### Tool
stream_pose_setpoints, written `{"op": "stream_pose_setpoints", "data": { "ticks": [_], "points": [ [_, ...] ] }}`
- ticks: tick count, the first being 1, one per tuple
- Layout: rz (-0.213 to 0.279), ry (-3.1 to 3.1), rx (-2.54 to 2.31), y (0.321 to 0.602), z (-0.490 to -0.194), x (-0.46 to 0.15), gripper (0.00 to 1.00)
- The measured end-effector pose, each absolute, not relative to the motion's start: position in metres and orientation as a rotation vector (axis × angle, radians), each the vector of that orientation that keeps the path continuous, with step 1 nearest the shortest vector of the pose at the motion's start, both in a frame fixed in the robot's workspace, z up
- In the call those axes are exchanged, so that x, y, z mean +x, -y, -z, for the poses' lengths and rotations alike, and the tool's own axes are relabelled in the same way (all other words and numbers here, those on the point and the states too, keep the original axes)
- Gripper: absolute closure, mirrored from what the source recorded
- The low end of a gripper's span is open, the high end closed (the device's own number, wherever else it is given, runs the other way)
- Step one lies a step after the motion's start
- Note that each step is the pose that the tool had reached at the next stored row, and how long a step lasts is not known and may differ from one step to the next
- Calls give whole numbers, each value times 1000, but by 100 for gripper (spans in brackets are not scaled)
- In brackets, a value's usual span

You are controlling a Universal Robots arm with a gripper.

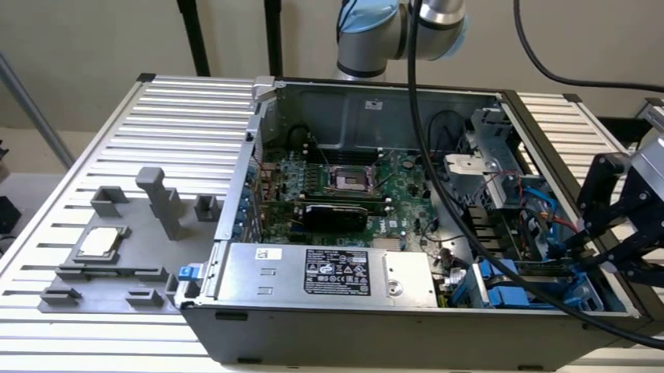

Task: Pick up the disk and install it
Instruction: 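Insert the first disk wire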

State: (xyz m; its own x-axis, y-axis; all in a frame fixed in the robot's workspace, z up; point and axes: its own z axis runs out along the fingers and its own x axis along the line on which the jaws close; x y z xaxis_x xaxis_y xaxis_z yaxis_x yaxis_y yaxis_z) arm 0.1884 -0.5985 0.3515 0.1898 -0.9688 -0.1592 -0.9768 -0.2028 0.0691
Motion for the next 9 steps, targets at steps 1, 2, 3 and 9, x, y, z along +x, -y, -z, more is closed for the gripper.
{"op": "stream_pose_setpoints", "data": {
  "ticks": [1, 2, 3, 9],
  "points": [
    [-259, -1952, -2387, 599, -351, 188, 67],
    [-260, -1951, -2388, 598, -351, 188, 67],
    [-259, -1950, -2389, 599, -350, 188, 67],
    [-260, -1945, -2394, 599, -349, 188, 77]
  ]
}}
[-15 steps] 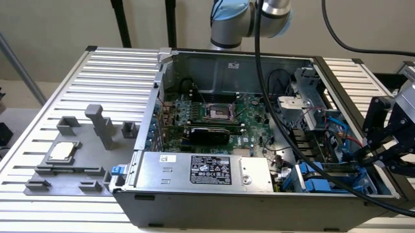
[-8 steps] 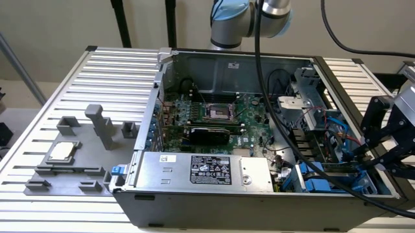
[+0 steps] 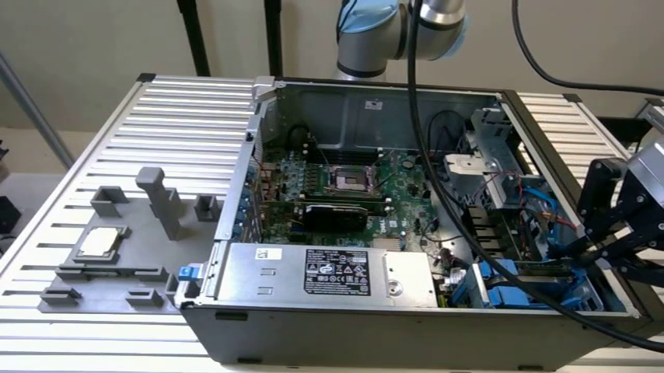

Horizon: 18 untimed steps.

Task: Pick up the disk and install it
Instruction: 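Insert the first disk wire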

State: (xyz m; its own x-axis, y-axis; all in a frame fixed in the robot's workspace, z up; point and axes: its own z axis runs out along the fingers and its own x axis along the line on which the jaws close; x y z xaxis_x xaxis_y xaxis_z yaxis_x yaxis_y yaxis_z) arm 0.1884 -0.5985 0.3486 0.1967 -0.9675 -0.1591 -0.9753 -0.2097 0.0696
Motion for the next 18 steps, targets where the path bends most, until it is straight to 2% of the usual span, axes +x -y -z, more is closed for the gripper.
{"op": "stream_pose_setpoints", "data": {
  "ticks": [2, 10, 18],
  "points": [
    [-260, -1944, -2394, 598, -349, 187, 83],
    [-254, -1947, -2398, 598, -353, 158, 83],
    [-165, -2006, -2439, 597, -351, 150, 83]
  ]
}}
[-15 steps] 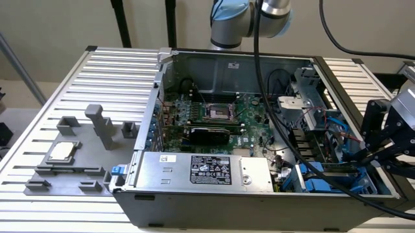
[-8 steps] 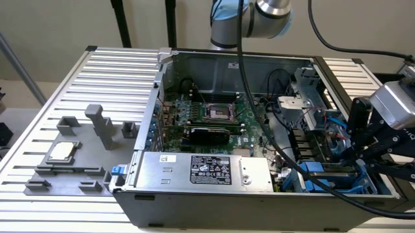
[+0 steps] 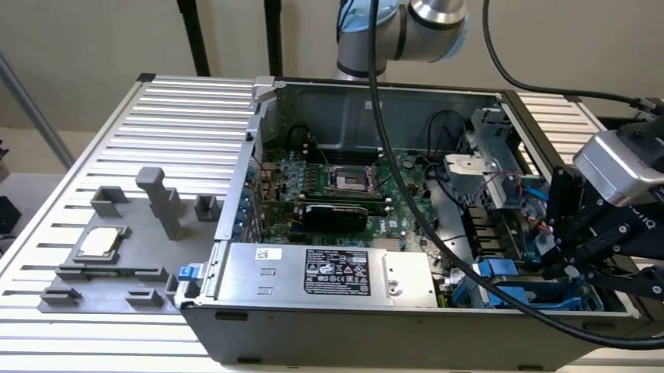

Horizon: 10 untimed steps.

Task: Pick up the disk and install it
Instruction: 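Insert the first disk wire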

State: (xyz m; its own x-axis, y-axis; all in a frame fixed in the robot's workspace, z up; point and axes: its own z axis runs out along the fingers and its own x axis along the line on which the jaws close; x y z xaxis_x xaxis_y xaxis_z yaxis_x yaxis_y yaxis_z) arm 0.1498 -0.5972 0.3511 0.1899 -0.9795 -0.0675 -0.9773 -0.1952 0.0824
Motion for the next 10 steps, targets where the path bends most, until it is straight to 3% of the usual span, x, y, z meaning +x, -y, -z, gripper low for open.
{"op": "stream_pose_setpoints", "data": {
  "ticks": [10],
  "points": [
    [105, 2004, 2408, 584, -348, 150, 83]
  ]
}}
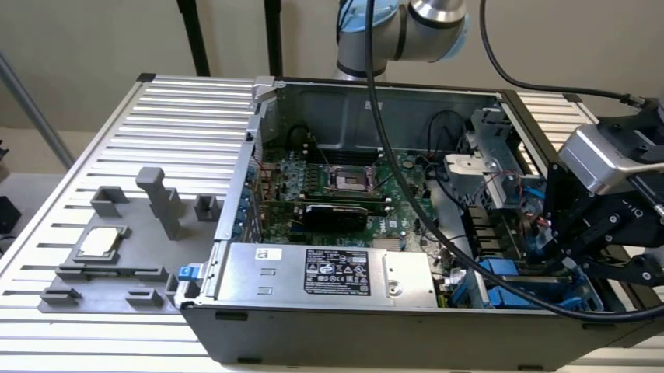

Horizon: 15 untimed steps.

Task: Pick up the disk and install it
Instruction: 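Insert the first disk wire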

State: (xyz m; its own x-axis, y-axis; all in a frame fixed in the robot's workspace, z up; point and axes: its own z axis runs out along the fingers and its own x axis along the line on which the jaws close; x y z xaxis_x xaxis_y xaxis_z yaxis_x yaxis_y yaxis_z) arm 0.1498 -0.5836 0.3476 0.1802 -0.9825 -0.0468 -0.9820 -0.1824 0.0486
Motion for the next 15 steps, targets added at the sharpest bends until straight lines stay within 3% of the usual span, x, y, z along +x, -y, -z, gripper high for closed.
{"op": "stream_pose_setpoints", "data": {
  "ticks": [15],
  "points": [
    [65, 2065, 2370, 578, -341, 150, 83]
  ]
}}
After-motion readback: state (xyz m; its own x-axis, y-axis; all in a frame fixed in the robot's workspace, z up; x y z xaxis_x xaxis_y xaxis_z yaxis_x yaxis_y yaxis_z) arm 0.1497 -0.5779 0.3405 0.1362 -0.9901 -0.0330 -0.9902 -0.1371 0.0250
